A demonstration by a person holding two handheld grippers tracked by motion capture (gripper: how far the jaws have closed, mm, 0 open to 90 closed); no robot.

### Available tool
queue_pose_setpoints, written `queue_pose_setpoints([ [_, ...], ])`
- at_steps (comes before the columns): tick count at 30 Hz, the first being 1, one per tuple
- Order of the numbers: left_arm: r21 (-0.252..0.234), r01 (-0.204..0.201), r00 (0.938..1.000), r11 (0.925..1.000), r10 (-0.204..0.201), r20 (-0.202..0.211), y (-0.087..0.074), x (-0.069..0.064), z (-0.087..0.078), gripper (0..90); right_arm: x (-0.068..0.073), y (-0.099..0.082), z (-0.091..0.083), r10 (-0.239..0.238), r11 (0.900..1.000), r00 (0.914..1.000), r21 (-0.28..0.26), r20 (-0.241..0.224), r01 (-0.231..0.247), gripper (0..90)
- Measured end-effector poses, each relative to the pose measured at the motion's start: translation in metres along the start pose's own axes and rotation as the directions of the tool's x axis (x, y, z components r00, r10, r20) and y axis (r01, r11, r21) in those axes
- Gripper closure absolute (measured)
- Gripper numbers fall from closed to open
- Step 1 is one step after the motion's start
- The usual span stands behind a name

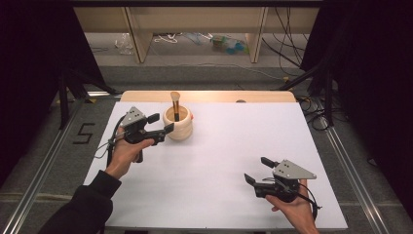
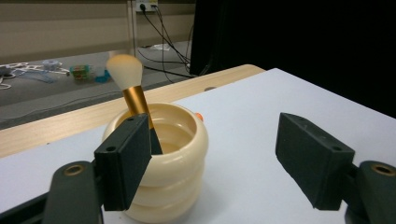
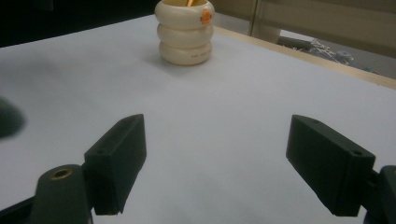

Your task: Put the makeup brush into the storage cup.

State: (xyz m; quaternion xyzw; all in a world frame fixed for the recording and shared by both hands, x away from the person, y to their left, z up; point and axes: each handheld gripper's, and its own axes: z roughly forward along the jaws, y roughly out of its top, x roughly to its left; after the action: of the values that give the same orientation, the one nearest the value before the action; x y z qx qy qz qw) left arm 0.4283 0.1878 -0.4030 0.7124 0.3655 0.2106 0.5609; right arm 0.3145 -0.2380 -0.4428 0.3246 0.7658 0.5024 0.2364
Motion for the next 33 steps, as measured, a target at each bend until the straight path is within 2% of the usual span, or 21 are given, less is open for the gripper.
queue_pose_setpoints([
  [4,-0.001,-0.019,0.9996,0.9998,0.019,0.02,-0.006,-0.003,-0.008,25.4,0.0,0.0,0.0,-0.008,1.0,1.0,-0.005,-0.003,0.008,20.8],
  [8,-0.009,-0.023,0.9993,0.9997,0.023,0.028,-0.012,-0.006,-0.02,24.9,0.001,0.0,0.0,0.024,0.9997,0.9997,-0.002,-0.003,-0.024,20.1],
  [9,-0.01,-0.027,0.9992,0.9996,0.027,0.03,-0.014,-0.006,-0.022,24.9,0.0,0.0,-0.001,0.006,1.0,1.0,0.0,0.005,-0.006,20.1],
  [10,-0.011,-0.025,0.9993,0.9996,0.026,0.028,-0.014,-0.006,-0.023,24.9,0.0,0.0,0.0,0.009,0.9999,1.0,-0.007,-0.002,-0.009,20.1],
  [13,-0.007,-0.055,0.9981,0.9984,0.056,0.025,-0.016,-0.007,-0.027,24.5,0.001,0.0,0.0,0.015,0.9999,0.9999,0.001,-0.004,-0.015,19.9],
  [15,-0.013,-0.062,0.9977,0.998,0.062,0.025,-0.018,-0.007,-0.03,24.4,0.0,0.0,0.0,0.008,0.9999,1.0,-0.01,-0.002,-0.008,19.9],
  [16,-0.012,-0.059,0.9979,0.9982,0.059,0.026,-0.02,-0.007,-0.032,24.3,0.0,0.0,0.001,0.013,0.9993,0.9999,-0.036,-0.003,-0.013,19.7],
  [17,-0.012,-0.061,0.9977,0.998,0.062,0.028,-0.023,-0.006,-0.035,24.2,0.0,0.0,0.001,0.011,0.9994,0.9999,-0.034,0.001,-0.011,19.3],
  [20,-0.012,-0.055,0.998,0.9984,0.056,0.031,-0.027,-0.006,-0.039,24.2,-0.001,0.001,-0.001,0.012,0.9997,0.9998,-0.023,0.014,-0.012,17.6],
  [21,-0.015,-0.044,0.9985,0.9989,0.044,0.032,-0.029,-0.007,-0.04,23.8,0.0,0.001,-0.001,0.026,0.9994,0.9995,-0.021,0.019,-0.026,16.3],
  [22,-0.023,-0.048,0.9981,0.9986,0.049,0.036,-0.03,-0.008,-0.042,23.5,-0.001,0.001,-0.002,0.017,0.9994,0.9995,-0.03,0.025,-0.016,16.3],
  [23,-0.024,-0.054,0.9976,0.9982,0.055,0.042,-0.031,-0.008,-0.044,23.3,-0.001,0.002,-0.003,0.031,0.9991,0.9993,-0.029,0.021,-0.031,16.2],
  [24,-0.026,-0.055,0.9976,0.9982,0.056,0.042,-0.032,-0.009,-0.045,23.0,-0.002,0.002,-0.003,0.018,0.9989,0.9993,-0.043,0.032,-0.016,16.0],
  [25,-0.028,-0.059,0.9973,0.9979,0.06,0.043,-0.032,-0.01,-0.046,22.8,-0.001,0.002,-0.003,0.032,0.9986,0.9992,-0.042,0.026,-0.03,15.6],
  [26,-0.031,-0.069,0.9965,0.9971,0.071,0.046,-0.033,-0.011,-0.048,22.8,-0.001,0.002,-0.003,0.032,0.9986,0.9992,-0.042,0.026,-0.03,15.6],
  [27,-0.033,-0.066,0.9967,0.9973,0.067,0.045,-0.035,-0.012,-0.048,22.7,-0.001,0.002,-0.003,0.012,0.999,0.9997,-0.044,0.024,-0.011,15.7],
  [29,-0.027,-0.084,0.9953,0.9961,0.085,0.046,-0.037,-0.014,-0.049,22.2,0.0,0.002,-0.003,0.024,0.9987,0.9997,-0.045,0.009,-0.023,15.7],
  [33,-0.032,-0.095,0.994,0.9949,0.097,0.051,-0.04,-0.019,-0.051,22.0,-0.001,0.003,-0.003,0.008,0.9987,0.9997,-0.051,0.021,-0.007,15.7],
])
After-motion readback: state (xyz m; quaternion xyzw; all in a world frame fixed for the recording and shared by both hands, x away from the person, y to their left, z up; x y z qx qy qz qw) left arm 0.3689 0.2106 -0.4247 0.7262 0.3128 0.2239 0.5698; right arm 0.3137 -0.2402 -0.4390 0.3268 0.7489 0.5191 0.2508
